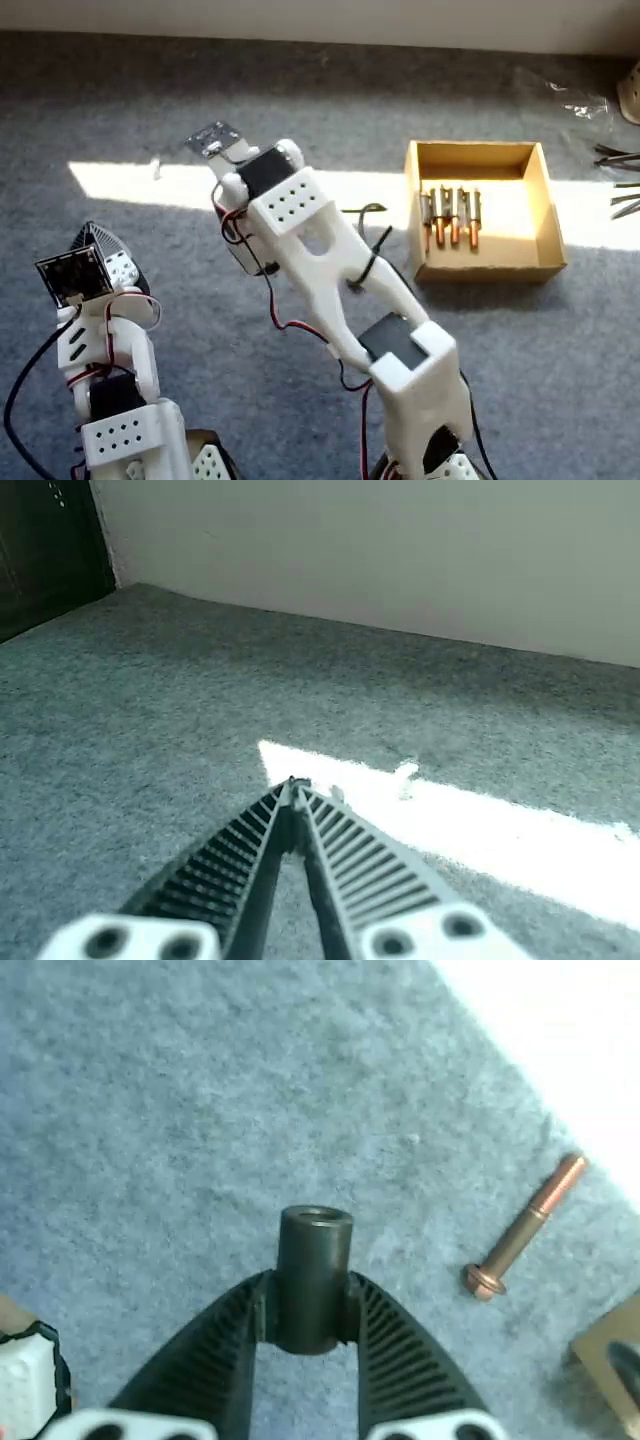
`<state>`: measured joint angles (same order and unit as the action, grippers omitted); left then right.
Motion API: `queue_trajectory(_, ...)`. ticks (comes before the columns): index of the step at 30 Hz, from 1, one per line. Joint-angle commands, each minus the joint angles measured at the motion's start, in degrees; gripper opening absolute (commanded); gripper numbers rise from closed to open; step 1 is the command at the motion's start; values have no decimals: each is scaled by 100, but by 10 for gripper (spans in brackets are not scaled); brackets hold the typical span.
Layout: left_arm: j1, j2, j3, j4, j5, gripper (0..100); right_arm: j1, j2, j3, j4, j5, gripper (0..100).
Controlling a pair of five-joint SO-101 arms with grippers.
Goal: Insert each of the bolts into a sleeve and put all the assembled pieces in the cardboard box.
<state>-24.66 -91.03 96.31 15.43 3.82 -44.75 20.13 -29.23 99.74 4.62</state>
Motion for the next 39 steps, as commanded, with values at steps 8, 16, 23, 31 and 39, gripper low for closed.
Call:
queue_trajectory(8, -57, -66, 136, -88, -18, 7, 303, -1376, 2967, -1341, 791, 4)
queue_trajectory(16, -57, -66, 136, -88, -18, 7, 400, -1358, 4286, -2835, 1099, 4)
queue_trajectory(23, -57, -66, 136, -88, -18, 7, 400, -1059, 4646, -3178, 1108, 5)
queue_trajectory(31, 13, -40, 136, -88, -18, 7, 374, -646, 4611, -3134, 1108, 84)
queue_trajectory(39, 13, -40, 136, -88, -18, 7, 365, -646, 4602, -3134, 1354, 108)
